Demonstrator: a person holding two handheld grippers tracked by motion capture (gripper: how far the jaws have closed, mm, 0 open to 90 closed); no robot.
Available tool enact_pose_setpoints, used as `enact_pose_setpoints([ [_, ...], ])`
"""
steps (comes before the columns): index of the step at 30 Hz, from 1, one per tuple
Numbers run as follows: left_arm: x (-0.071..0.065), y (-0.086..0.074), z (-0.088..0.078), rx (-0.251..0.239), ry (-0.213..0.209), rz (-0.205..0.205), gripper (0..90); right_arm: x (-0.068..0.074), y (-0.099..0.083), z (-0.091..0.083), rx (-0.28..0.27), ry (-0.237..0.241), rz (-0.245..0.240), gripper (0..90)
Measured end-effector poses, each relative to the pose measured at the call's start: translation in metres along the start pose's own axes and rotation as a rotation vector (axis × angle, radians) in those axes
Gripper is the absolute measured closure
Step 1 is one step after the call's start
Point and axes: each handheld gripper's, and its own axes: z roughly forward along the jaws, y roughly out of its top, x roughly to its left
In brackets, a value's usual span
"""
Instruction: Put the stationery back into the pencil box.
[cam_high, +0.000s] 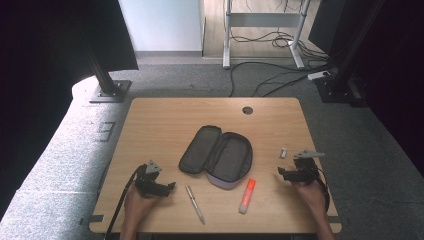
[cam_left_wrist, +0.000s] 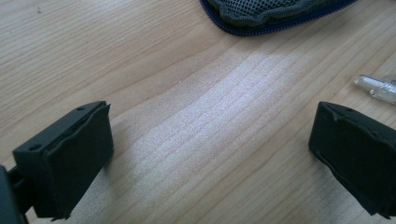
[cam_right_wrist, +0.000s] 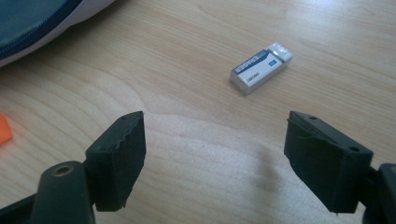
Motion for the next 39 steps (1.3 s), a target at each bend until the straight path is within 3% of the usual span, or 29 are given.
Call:
enact_pose_setpoints([
  [22, 0.000, 0.000, 0.000, 0.000, 0.001, -0.003, 0.0, -0.017, 0.021, 0.014, -0.016, -0.004, 0.040, 39.1],
  [39, 0.000, 0.000, 0.000, 0.000, 0.001, -0.003, 0.0, -0.026, 0.037, 0.038, 0.008, -0.045, 0.067, 43.2],
])
